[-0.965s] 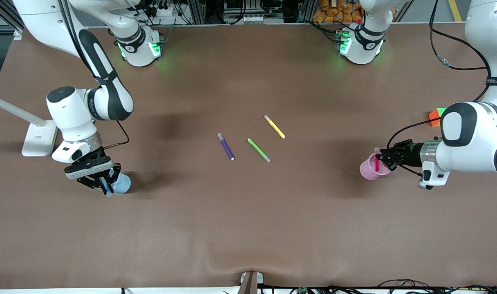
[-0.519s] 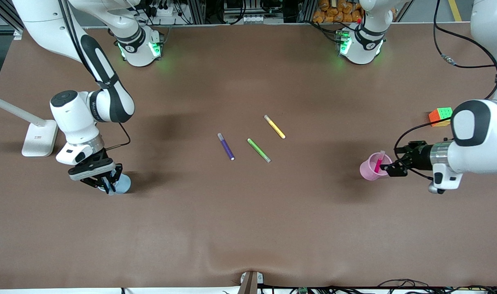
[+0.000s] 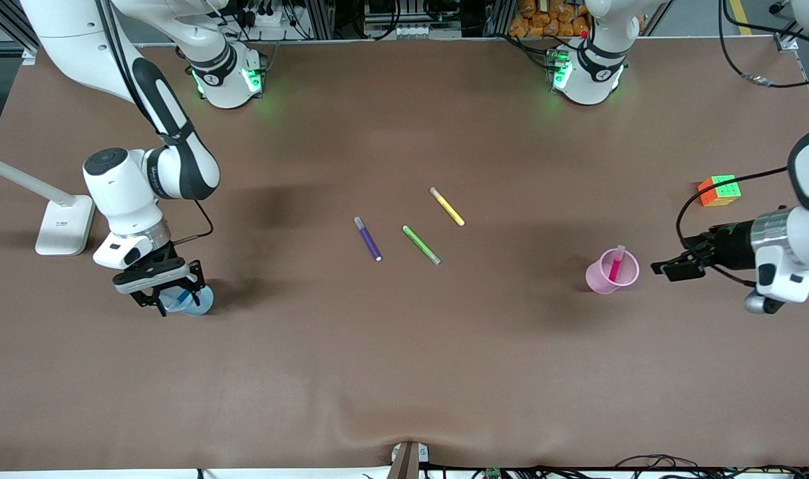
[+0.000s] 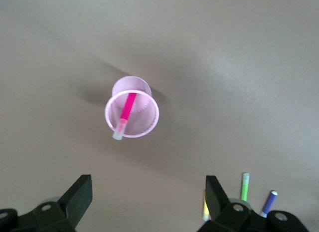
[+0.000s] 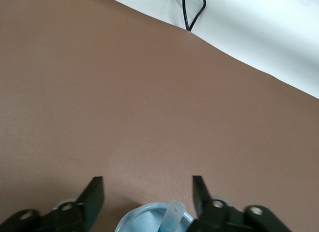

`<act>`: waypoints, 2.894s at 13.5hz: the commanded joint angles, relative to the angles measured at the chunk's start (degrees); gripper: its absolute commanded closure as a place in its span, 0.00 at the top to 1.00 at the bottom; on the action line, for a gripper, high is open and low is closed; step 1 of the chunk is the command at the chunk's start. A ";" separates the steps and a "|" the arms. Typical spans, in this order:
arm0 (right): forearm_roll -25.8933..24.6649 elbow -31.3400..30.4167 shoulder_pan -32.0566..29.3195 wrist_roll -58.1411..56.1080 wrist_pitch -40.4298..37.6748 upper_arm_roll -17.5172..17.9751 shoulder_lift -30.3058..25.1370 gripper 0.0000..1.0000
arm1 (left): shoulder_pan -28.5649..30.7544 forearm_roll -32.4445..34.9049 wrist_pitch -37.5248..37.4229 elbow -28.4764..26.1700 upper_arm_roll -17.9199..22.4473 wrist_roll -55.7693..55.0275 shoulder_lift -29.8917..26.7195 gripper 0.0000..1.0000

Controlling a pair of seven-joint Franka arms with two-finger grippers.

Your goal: Place pink and blue markers in matching cups

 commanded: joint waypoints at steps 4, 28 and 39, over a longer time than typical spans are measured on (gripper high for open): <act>0.62 0.43 -0.79 2.30 -6.43 0.53 -3.03 1.00 | 2.59 4.41 -1.30 0.07 -0.19 4.94 -3.20 1.00; -0.08 29.41 -3.68 21.11 -82.54 -0.53 -15.78 1.00 | 2.15 13.49 -11.31 4.72 -2.30 17.25 -12.96 1.00; -3.50 35.40 -3.16 28.75 -96.98 -0.09 -24.48 1.00 | -20.61 8.56 -13.34 -9.86 20.37 19.80 -28.86 1.00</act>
